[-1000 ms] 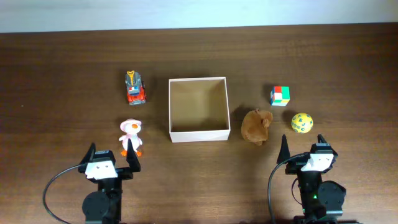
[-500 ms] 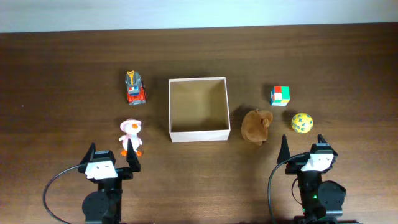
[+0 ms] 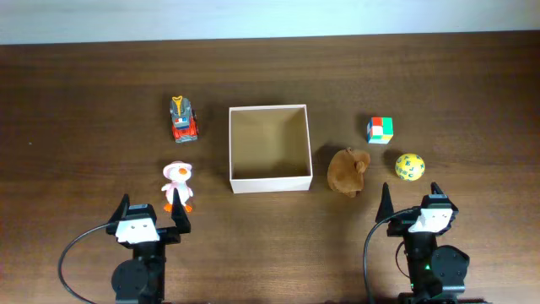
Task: Pack container
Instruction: 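Move the right gripper down over the 2x2 colour cube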
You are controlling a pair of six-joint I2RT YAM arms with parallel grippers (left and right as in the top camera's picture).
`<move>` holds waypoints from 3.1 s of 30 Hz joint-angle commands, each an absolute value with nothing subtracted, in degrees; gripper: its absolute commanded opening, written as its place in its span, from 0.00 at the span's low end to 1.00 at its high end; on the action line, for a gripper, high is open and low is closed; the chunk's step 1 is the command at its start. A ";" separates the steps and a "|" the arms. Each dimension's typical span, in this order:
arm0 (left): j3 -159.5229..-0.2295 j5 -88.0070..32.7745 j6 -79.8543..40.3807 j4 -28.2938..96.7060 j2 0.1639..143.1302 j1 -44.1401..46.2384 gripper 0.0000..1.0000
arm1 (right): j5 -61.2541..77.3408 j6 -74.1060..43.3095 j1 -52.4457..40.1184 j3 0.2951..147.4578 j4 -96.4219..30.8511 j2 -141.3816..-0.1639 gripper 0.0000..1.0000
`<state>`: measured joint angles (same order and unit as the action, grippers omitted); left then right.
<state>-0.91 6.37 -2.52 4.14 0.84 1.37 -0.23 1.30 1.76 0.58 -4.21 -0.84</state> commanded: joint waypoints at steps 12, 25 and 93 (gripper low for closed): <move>-0.54 5.76 -1.23 4.14 0.38 1.06 0.99 | -0.91 0.78 1.41 0.32 -4.58 -0.36 0.99; -0.54 5.76 -1.23 4.14 0.38 1.06 0.99 | -0.91 0.78 1.41 0.32 -4.58 -0.36 0.99; -0.54 5.76 -1.23 4.14 0.38 1.06 0.99 | -2.20 5.32 1.52 94.83 -53.01 -99.98 0.99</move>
